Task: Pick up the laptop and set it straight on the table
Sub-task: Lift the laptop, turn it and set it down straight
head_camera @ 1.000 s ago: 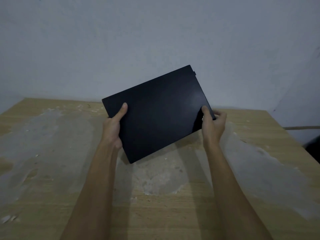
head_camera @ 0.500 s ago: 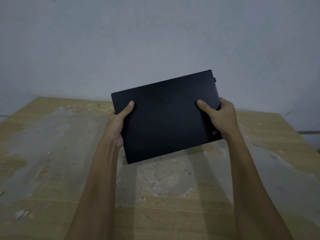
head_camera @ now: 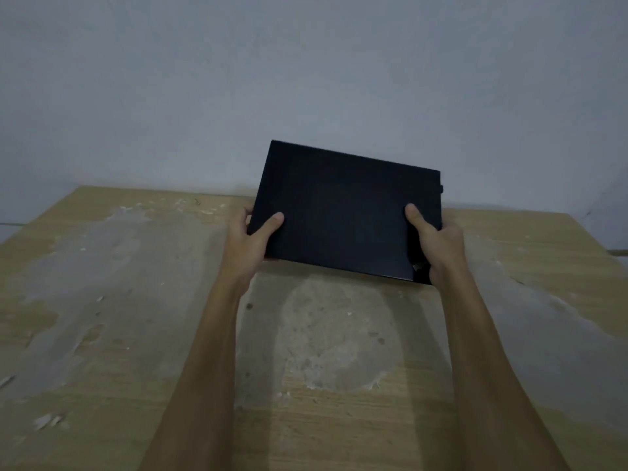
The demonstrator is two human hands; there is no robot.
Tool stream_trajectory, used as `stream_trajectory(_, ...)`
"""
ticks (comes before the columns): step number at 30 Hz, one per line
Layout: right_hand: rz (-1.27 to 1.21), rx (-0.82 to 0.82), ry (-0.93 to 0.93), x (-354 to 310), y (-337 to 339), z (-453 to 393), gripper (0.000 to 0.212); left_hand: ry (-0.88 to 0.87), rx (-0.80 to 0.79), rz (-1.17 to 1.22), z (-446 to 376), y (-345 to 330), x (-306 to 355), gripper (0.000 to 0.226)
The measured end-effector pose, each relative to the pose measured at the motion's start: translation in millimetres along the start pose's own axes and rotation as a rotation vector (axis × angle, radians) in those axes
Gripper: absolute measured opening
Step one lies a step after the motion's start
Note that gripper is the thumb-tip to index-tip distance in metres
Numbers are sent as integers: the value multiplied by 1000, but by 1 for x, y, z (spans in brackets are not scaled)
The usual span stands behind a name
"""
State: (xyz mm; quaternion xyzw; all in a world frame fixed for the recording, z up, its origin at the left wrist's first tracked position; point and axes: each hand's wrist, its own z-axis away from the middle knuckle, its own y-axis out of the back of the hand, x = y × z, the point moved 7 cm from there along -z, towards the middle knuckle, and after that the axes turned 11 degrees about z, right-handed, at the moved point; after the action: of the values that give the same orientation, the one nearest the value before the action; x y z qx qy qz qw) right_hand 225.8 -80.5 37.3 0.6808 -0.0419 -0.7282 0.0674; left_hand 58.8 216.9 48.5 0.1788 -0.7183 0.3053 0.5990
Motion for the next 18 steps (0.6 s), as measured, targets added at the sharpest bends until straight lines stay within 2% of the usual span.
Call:
stream_trajectory(3,98,-29,11,7,-6,-8,57,52,12,-81,-5,13,-16,24)
stream_trajectory(8,206,-24,-7,20,-17,-13,60,-13,73,-200,-6,21,-18,20)
stream_trajectory(15,347,8,-54,35,-6,-18,50,-62,109,-470,-6,19,-37,51)
stream_trajectory(18,396,13,-67,40,-3,-21,47,-87,115,-522,-4,15,-40,51)
